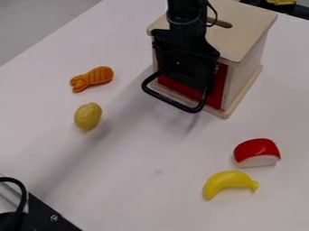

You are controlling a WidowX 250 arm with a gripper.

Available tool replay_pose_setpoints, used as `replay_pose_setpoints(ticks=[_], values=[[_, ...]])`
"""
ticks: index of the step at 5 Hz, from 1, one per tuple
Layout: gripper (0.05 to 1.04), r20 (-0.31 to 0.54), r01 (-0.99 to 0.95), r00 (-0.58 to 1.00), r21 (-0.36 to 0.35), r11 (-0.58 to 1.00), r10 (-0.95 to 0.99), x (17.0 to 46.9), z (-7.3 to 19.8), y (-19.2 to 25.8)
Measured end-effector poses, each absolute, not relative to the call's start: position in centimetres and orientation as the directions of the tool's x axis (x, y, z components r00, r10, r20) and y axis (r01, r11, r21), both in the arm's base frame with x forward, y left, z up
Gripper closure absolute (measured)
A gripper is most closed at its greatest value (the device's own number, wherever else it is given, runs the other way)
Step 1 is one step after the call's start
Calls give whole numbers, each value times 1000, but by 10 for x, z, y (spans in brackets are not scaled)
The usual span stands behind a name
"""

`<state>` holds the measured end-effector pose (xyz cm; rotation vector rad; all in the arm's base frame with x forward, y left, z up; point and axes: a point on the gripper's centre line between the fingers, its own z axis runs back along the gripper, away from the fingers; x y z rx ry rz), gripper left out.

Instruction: Close the drawer

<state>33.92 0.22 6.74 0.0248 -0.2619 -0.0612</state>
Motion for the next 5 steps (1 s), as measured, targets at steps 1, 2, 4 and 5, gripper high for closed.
replay_pose_setpoints(ticks=[1, 2, 4, 5], values=[[84, 258, 58, 964, 34, 998, -65, 339, 68, 2], [83, 290, 58, 955, 7, 998, -57, 337, 82, -3], [84, 327, 112, 937, 42, 993, -120, 319, 124, -1], [84, 314, 103, 942, 73, 992, -121, 306, 142, 1]])
